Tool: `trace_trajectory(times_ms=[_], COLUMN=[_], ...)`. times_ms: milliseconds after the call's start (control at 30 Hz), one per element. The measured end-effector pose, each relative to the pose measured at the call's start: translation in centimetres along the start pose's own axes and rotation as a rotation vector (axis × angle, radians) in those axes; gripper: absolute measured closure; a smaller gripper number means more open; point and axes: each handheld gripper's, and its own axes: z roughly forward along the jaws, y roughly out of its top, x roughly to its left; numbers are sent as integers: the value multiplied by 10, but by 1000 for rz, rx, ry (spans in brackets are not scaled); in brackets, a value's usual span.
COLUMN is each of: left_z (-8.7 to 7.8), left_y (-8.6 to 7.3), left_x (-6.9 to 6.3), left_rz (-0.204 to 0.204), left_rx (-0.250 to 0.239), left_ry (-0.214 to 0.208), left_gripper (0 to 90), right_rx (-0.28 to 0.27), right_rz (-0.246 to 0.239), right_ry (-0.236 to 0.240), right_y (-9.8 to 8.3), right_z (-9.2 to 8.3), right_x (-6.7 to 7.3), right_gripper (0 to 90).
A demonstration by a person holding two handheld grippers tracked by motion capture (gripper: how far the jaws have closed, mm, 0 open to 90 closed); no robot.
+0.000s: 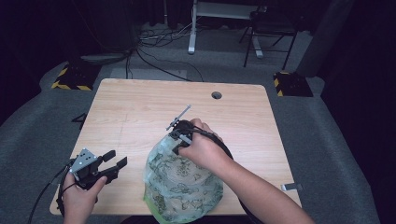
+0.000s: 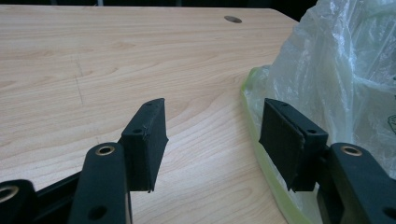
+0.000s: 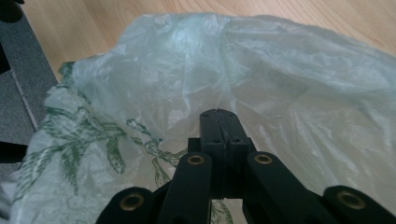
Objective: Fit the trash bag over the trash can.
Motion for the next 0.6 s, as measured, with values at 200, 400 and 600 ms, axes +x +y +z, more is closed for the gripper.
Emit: trace_trajectory(times_ms=[200, 400, 600], left_z=[0, 2, 2], left_y=[0, -1, -1], left_x=[0, -1, -2], left_rz=[1, -1, 3], left_rx=[1, 2, 5], left_ry=[-3, -7, -10], left_gripper=[414, 420, 421], right_rx=[7, 14, 21], right_rz=[14, 19, 16], right_ry=[15, 33, 36], right_y=[-3, -7, -9], right_z=[13, 26, 36], right_x=[-1, -1, 2], right_gripper=[900, 900, 900])
